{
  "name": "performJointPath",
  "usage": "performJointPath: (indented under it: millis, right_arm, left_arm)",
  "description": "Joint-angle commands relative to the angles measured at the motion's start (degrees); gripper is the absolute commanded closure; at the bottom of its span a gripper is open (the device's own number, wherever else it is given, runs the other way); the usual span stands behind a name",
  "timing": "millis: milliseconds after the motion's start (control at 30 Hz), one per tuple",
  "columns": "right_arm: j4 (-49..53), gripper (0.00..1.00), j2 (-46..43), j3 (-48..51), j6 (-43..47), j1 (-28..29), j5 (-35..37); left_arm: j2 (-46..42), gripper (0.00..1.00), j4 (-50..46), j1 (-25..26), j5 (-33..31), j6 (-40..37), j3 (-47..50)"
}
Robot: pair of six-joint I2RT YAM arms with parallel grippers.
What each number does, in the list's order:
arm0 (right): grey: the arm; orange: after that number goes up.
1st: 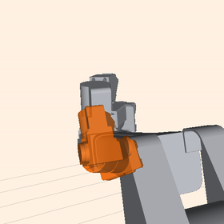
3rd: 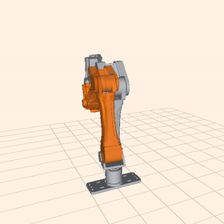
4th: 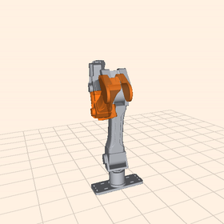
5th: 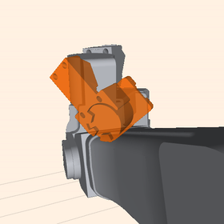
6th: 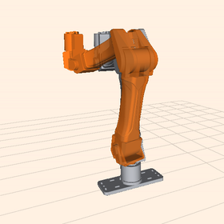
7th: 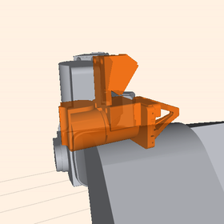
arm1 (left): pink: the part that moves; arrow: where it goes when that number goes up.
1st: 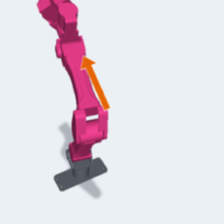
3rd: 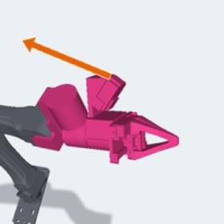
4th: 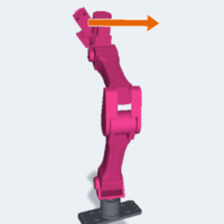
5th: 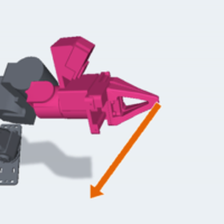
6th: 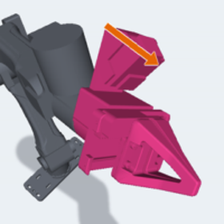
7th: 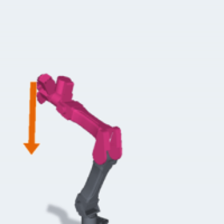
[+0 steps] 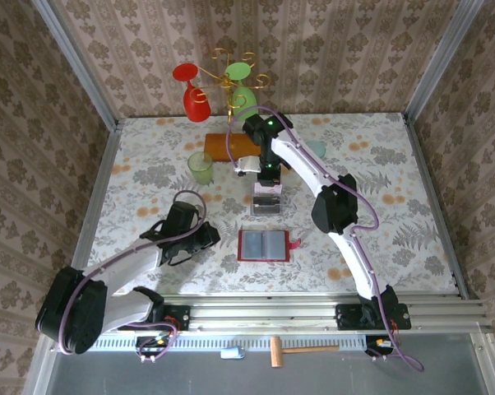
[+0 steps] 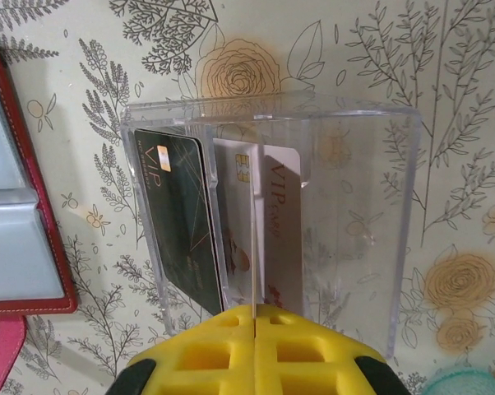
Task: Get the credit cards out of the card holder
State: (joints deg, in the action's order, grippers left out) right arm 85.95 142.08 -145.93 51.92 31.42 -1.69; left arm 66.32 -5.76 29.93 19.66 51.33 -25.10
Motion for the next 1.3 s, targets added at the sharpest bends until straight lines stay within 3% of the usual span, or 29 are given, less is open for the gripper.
performJointPath:
  millis: [0,367,667,967,1267]
  right_arm:
    - [1.59,1.00,1.61,-1.17,1.08,-0.40,0.43]
    - [1.59,1.00,2.59,2.17,2.20,-0.66,-2.99]
    - [-1.32,0.83,-0.31,2.32,0.36,-0.92,-2.10]
    - [-4.52,0.80,-6.14,4.64,-3.00,-0.92,-1.94]
    - [-16.04,0.79,-17.46,21.13,-12.81,-0.75,-4.95]
  left_arm:
    - [1.98,0.89,0.20,-0.38,3.80,-1.29,-2.01]
    - [-0.09,0.84,2.40,-0.49,4.68,-1.32,-1.62]
    - [-2.48,0.83,1.96,-0.58,4.51,-2.11,-1.81]
    - [-2.87,0.82,2.32,-0.49,5.16,-2.82,-2.67]
    - [-3.05,0.81,4.31,0.04,4.13,-2.99,-2.74]
